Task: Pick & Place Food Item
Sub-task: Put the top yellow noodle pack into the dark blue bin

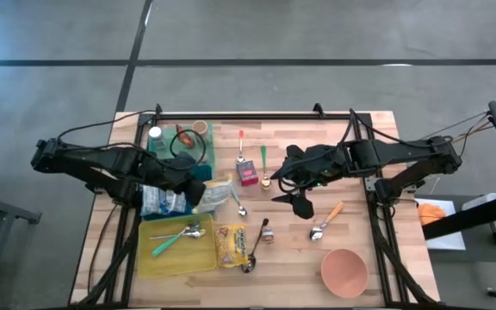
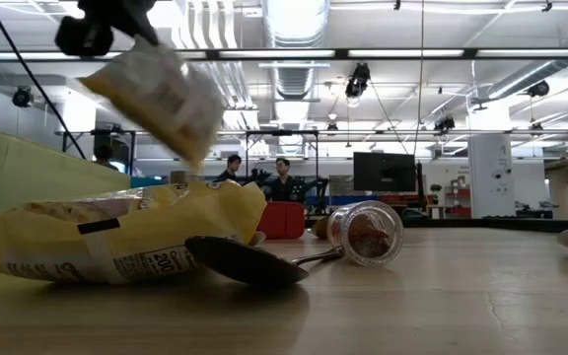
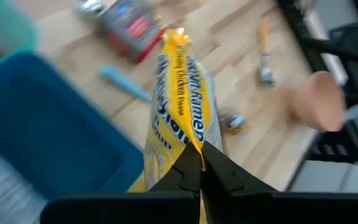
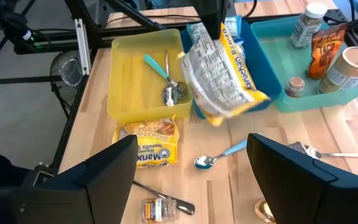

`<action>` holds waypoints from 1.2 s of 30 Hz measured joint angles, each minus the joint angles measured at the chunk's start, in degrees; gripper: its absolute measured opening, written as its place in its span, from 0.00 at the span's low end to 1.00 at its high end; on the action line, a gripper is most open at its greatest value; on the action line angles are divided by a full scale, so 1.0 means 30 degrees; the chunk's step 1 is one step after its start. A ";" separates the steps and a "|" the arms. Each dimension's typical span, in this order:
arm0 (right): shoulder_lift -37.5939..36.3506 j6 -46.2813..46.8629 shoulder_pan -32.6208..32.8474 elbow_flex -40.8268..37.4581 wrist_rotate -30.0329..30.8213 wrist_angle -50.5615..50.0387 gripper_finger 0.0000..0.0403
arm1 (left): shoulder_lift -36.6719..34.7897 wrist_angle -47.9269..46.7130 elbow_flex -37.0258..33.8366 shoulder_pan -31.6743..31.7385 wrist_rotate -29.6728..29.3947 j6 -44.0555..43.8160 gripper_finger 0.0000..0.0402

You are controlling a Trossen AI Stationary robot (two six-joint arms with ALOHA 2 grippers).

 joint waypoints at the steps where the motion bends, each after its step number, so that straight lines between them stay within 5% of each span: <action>1: 0.0000 0.0000 0.0000 -0.0004 0.0000 0.0003 0.75 | 0.0000 -0.0487 -0.0014 0.0000 -0.0118 -0.0310 0.00; 29: 0.0000 -0.0080 0.0015 -0.0011 -0.0007 -0.0909 0.75 | -0.2156 -0.4787 -0.0051 -0.0015 -0.2265 -0.3010 0.00; 36: 0.0000 -0.0024 0.0015 -0.0011 -0.0007 -0.0908 0.75 | -0.1960 -0.4892 -0.1840 -0.0029 -0.2411 -0.4584 0.00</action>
